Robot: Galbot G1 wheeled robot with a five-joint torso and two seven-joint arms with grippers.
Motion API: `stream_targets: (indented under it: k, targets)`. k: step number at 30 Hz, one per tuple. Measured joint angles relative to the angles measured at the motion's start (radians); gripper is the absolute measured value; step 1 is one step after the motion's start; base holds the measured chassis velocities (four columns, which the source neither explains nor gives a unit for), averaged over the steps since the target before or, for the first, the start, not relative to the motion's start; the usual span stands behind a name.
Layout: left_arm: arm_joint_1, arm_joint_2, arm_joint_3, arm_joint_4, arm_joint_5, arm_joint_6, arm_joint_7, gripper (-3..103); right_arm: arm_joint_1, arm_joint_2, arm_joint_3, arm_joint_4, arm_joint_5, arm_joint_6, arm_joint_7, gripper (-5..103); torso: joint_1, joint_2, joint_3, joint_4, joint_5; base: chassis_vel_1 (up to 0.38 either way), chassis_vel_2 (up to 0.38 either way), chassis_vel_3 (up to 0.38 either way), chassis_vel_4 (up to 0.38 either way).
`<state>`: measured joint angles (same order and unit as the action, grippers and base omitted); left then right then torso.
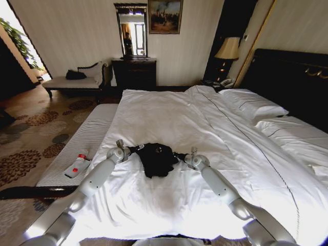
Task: Fold the clothes on the bed.
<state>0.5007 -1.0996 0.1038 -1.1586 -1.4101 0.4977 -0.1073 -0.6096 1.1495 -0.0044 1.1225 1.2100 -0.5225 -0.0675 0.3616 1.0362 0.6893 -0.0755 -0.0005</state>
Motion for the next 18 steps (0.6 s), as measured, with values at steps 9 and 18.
stream_targets:
  k: [9,18]
  targets:
    - [0.001,-0.008,0.006,-0.001,0.004,-0.002,-0.004,29,-0.002,-0.006,0.000,0.001,-0.001,0.001,0.001,0,0.000,0.000,0.000,-0.0001,-0.0001,0.000,0.000,0.000,0.000]
    - [-0.001,-0.014,0.003,0.002,0.005,-0.007,-0.012,1,-0.005,0.000,0.001,0.000,-0.003,0.002,0.000,0,0.000,0.000,0.000,-0.0002,-0.0002,0.000,0.000,0.000,0.000]
